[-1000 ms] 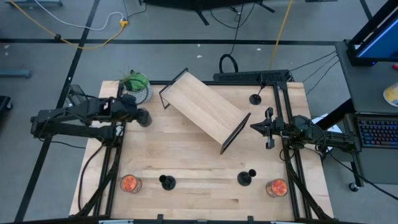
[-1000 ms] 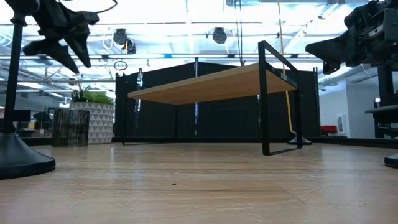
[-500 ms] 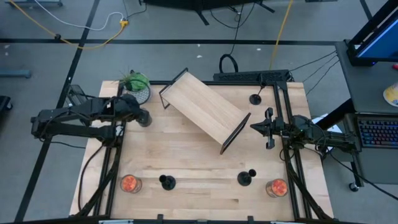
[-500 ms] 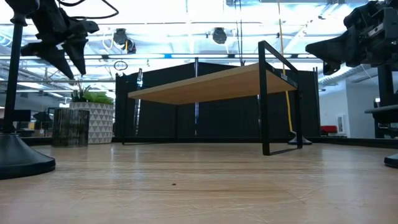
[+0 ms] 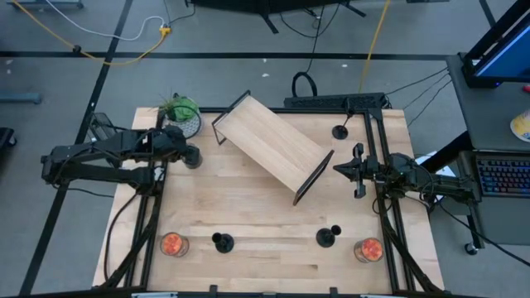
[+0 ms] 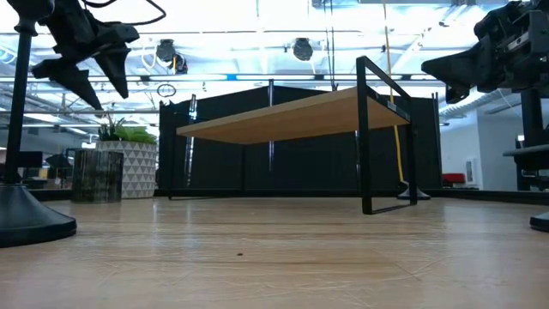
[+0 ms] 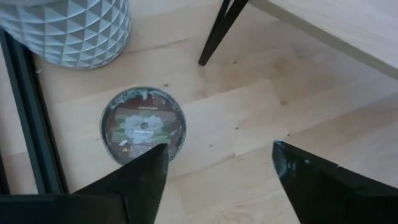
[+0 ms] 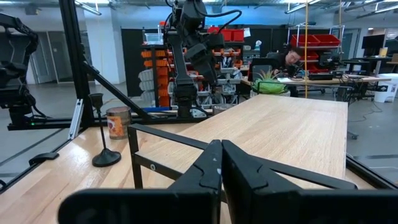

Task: Pick & Place candle stick holders
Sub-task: Put the brown scented candle on the shelf

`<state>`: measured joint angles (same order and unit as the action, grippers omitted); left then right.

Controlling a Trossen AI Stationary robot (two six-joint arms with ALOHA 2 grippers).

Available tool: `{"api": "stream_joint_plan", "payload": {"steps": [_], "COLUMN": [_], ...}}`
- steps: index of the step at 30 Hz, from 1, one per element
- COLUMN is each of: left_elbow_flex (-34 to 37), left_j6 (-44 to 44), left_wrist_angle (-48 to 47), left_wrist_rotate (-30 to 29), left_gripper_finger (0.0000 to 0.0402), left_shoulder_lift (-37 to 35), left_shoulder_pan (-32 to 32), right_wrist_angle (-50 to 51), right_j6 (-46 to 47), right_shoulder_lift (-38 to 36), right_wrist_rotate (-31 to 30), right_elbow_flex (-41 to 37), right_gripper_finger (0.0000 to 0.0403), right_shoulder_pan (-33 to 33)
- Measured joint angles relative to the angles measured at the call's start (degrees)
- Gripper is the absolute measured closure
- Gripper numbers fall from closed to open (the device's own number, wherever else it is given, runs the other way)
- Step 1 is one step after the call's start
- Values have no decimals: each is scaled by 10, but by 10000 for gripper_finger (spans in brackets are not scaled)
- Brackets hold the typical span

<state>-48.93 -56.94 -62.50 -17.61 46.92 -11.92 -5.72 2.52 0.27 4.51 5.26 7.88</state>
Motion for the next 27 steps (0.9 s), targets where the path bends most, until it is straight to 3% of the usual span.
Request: {"api": "stream_joint_plan", "payload": {"steps": [5, 27], "left_elbow_flex": [0, 0], "left_j6": [13, 73], "left_wrist_angle": [0, 26], "left_wrist_rotate": [-14, 6], "left_gripper_finger": [77, 76], "left_shoulder_lift": [17, 221], "left_shoulder_pan": [0, -39], "right_wrist_angle": [0, 0], "right_j6": [0, 0], "right_shoulder_lift": [0, 0], "right_wrist_rotate": [0, 0], "right_elbow_flex": [0, 0], "right_gripper_finger": [403, 403], "right_shoulder_pan": [0, 0]}}
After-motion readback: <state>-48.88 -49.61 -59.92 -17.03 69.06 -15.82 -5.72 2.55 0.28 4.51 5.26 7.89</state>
